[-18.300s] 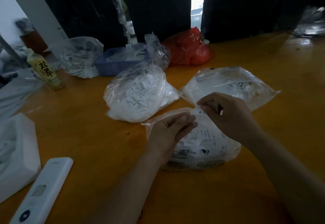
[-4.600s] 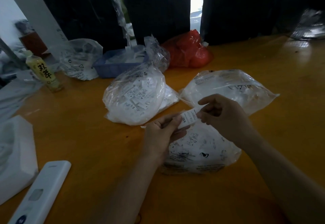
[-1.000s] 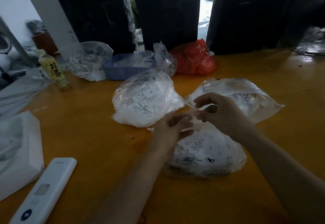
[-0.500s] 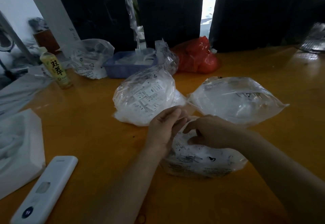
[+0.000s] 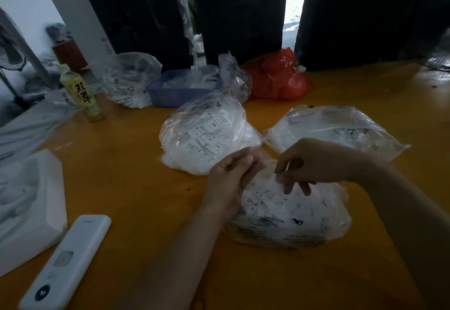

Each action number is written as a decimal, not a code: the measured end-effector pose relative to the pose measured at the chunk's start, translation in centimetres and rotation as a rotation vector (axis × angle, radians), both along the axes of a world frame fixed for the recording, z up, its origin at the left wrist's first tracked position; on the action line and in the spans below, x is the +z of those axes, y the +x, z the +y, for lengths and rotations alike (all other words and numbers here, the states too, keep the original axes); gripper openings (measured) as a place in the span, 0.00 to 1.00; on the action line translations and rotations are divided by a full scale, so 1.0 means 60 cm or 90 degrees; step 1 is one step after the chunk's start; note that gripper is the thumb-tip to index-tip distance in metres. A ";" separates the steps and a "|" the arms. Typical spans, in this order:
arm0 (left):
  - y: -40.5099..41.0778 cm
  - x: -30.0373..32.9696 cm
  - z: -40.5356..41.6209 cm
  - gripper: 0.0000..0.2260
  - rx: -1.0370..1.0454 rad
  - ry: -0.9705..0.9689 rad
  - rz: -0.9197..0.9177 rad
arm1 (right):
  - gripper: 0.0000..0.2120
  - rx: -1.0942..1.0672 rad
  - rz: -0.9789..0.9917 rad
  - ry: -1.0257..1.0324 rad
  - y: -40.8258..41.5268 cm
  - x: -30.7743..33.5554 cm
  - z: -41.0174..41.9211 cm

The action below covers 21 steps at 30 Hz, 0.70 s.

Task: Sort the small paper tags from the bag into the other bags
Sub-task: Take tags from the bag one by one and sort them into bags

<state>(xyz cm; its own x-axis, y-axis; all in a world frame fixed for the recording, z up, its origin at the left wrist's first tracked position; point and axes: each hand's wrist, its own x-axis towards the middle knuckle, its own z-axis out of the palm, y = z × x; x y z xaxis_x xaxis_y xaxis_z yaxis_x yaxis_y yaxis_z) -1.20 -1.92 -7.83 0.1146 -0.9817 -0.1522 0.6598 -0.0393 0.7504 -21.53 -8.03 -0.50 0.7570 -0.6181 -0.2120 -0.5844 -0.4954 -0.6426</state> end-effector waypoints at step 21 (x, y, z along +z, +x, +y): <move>-0.010 -0.006 0.000 0.12 -0.021 -0.007 -0.016 | 0.05 -0.389 -0.342 -0.139 -0.035 -0.051 0.021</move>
<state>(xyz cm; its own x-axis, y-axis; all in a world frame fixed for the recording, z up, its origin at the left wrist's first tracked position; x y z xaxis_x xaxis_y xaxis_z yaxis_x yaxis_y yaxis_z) -1.78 -1.89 -8.19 0.0856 -0.9866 -0.1387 0.6390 -0.0525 0.7674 -23.64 -6.76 -3.58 0.2394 -0.9374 0.2530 -0.4317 -0.3362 -0.8370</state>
